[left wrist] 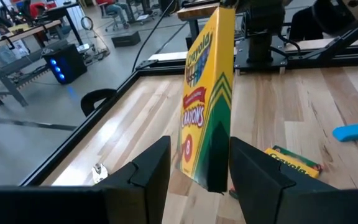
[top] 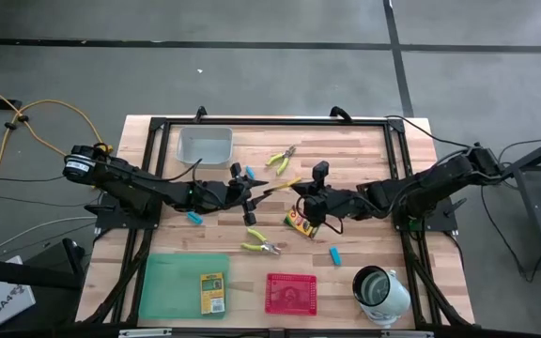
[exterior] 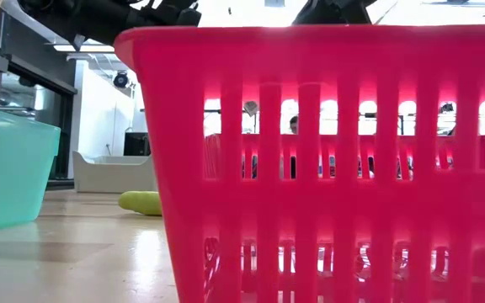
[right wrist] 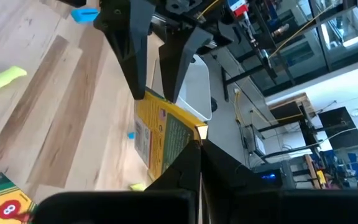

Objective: Pick & Place School Supplies
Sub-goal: Put the yellow crayon box into the green bin

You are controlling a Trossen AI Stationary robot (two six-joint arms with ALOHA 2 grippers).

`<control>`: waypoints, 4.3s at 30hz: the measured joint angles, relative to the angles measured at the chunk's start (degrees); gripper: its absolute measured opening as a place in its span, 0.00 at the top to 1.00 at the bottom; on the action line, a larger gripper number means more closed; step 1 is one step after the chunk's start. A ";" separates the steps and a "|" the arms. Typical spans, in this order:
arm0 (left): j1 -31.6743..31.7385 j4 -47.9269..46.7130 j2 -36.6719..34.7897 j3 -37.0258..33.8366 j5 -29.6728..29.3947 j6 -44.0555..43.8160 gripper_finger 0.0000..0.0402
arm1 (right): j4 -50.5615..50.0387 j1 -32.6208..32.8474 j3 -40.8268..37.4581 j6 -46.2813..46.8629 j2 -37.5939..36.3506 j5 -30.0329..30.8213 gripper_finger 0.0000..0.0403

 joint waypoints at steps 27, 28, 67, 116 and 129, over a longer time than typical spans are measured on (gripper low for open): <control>0.77 2.09 0.02 0.00 3.04 2.64 0.66 | 3.02 -0.02 -0.02 -0.74 0.00 -2.88 0.99; 0.64 2.06 0.02 0.00 3.03 2.75 0.68 | 3.00 -0.02 0.00 -0.74 0.00 -2.84 0.99; 0.20 2.95 0.02 0.00 3.61 4.83 0.93 | 2.94 0.00 0.00 -0.93 -0.02 -2.64 0.99; -37.97 -3.06 -7.63 0.00 -47.67 8.06 0.93 | 10.68 14.87 0.00 -5.06 -0.42 15.43 0.71; -56.71 -3.05 -7.61 0.00 -54.43 -6.98 0.93 | 10.74 14.93 0.00 6.09 -0.42 15.17 0.71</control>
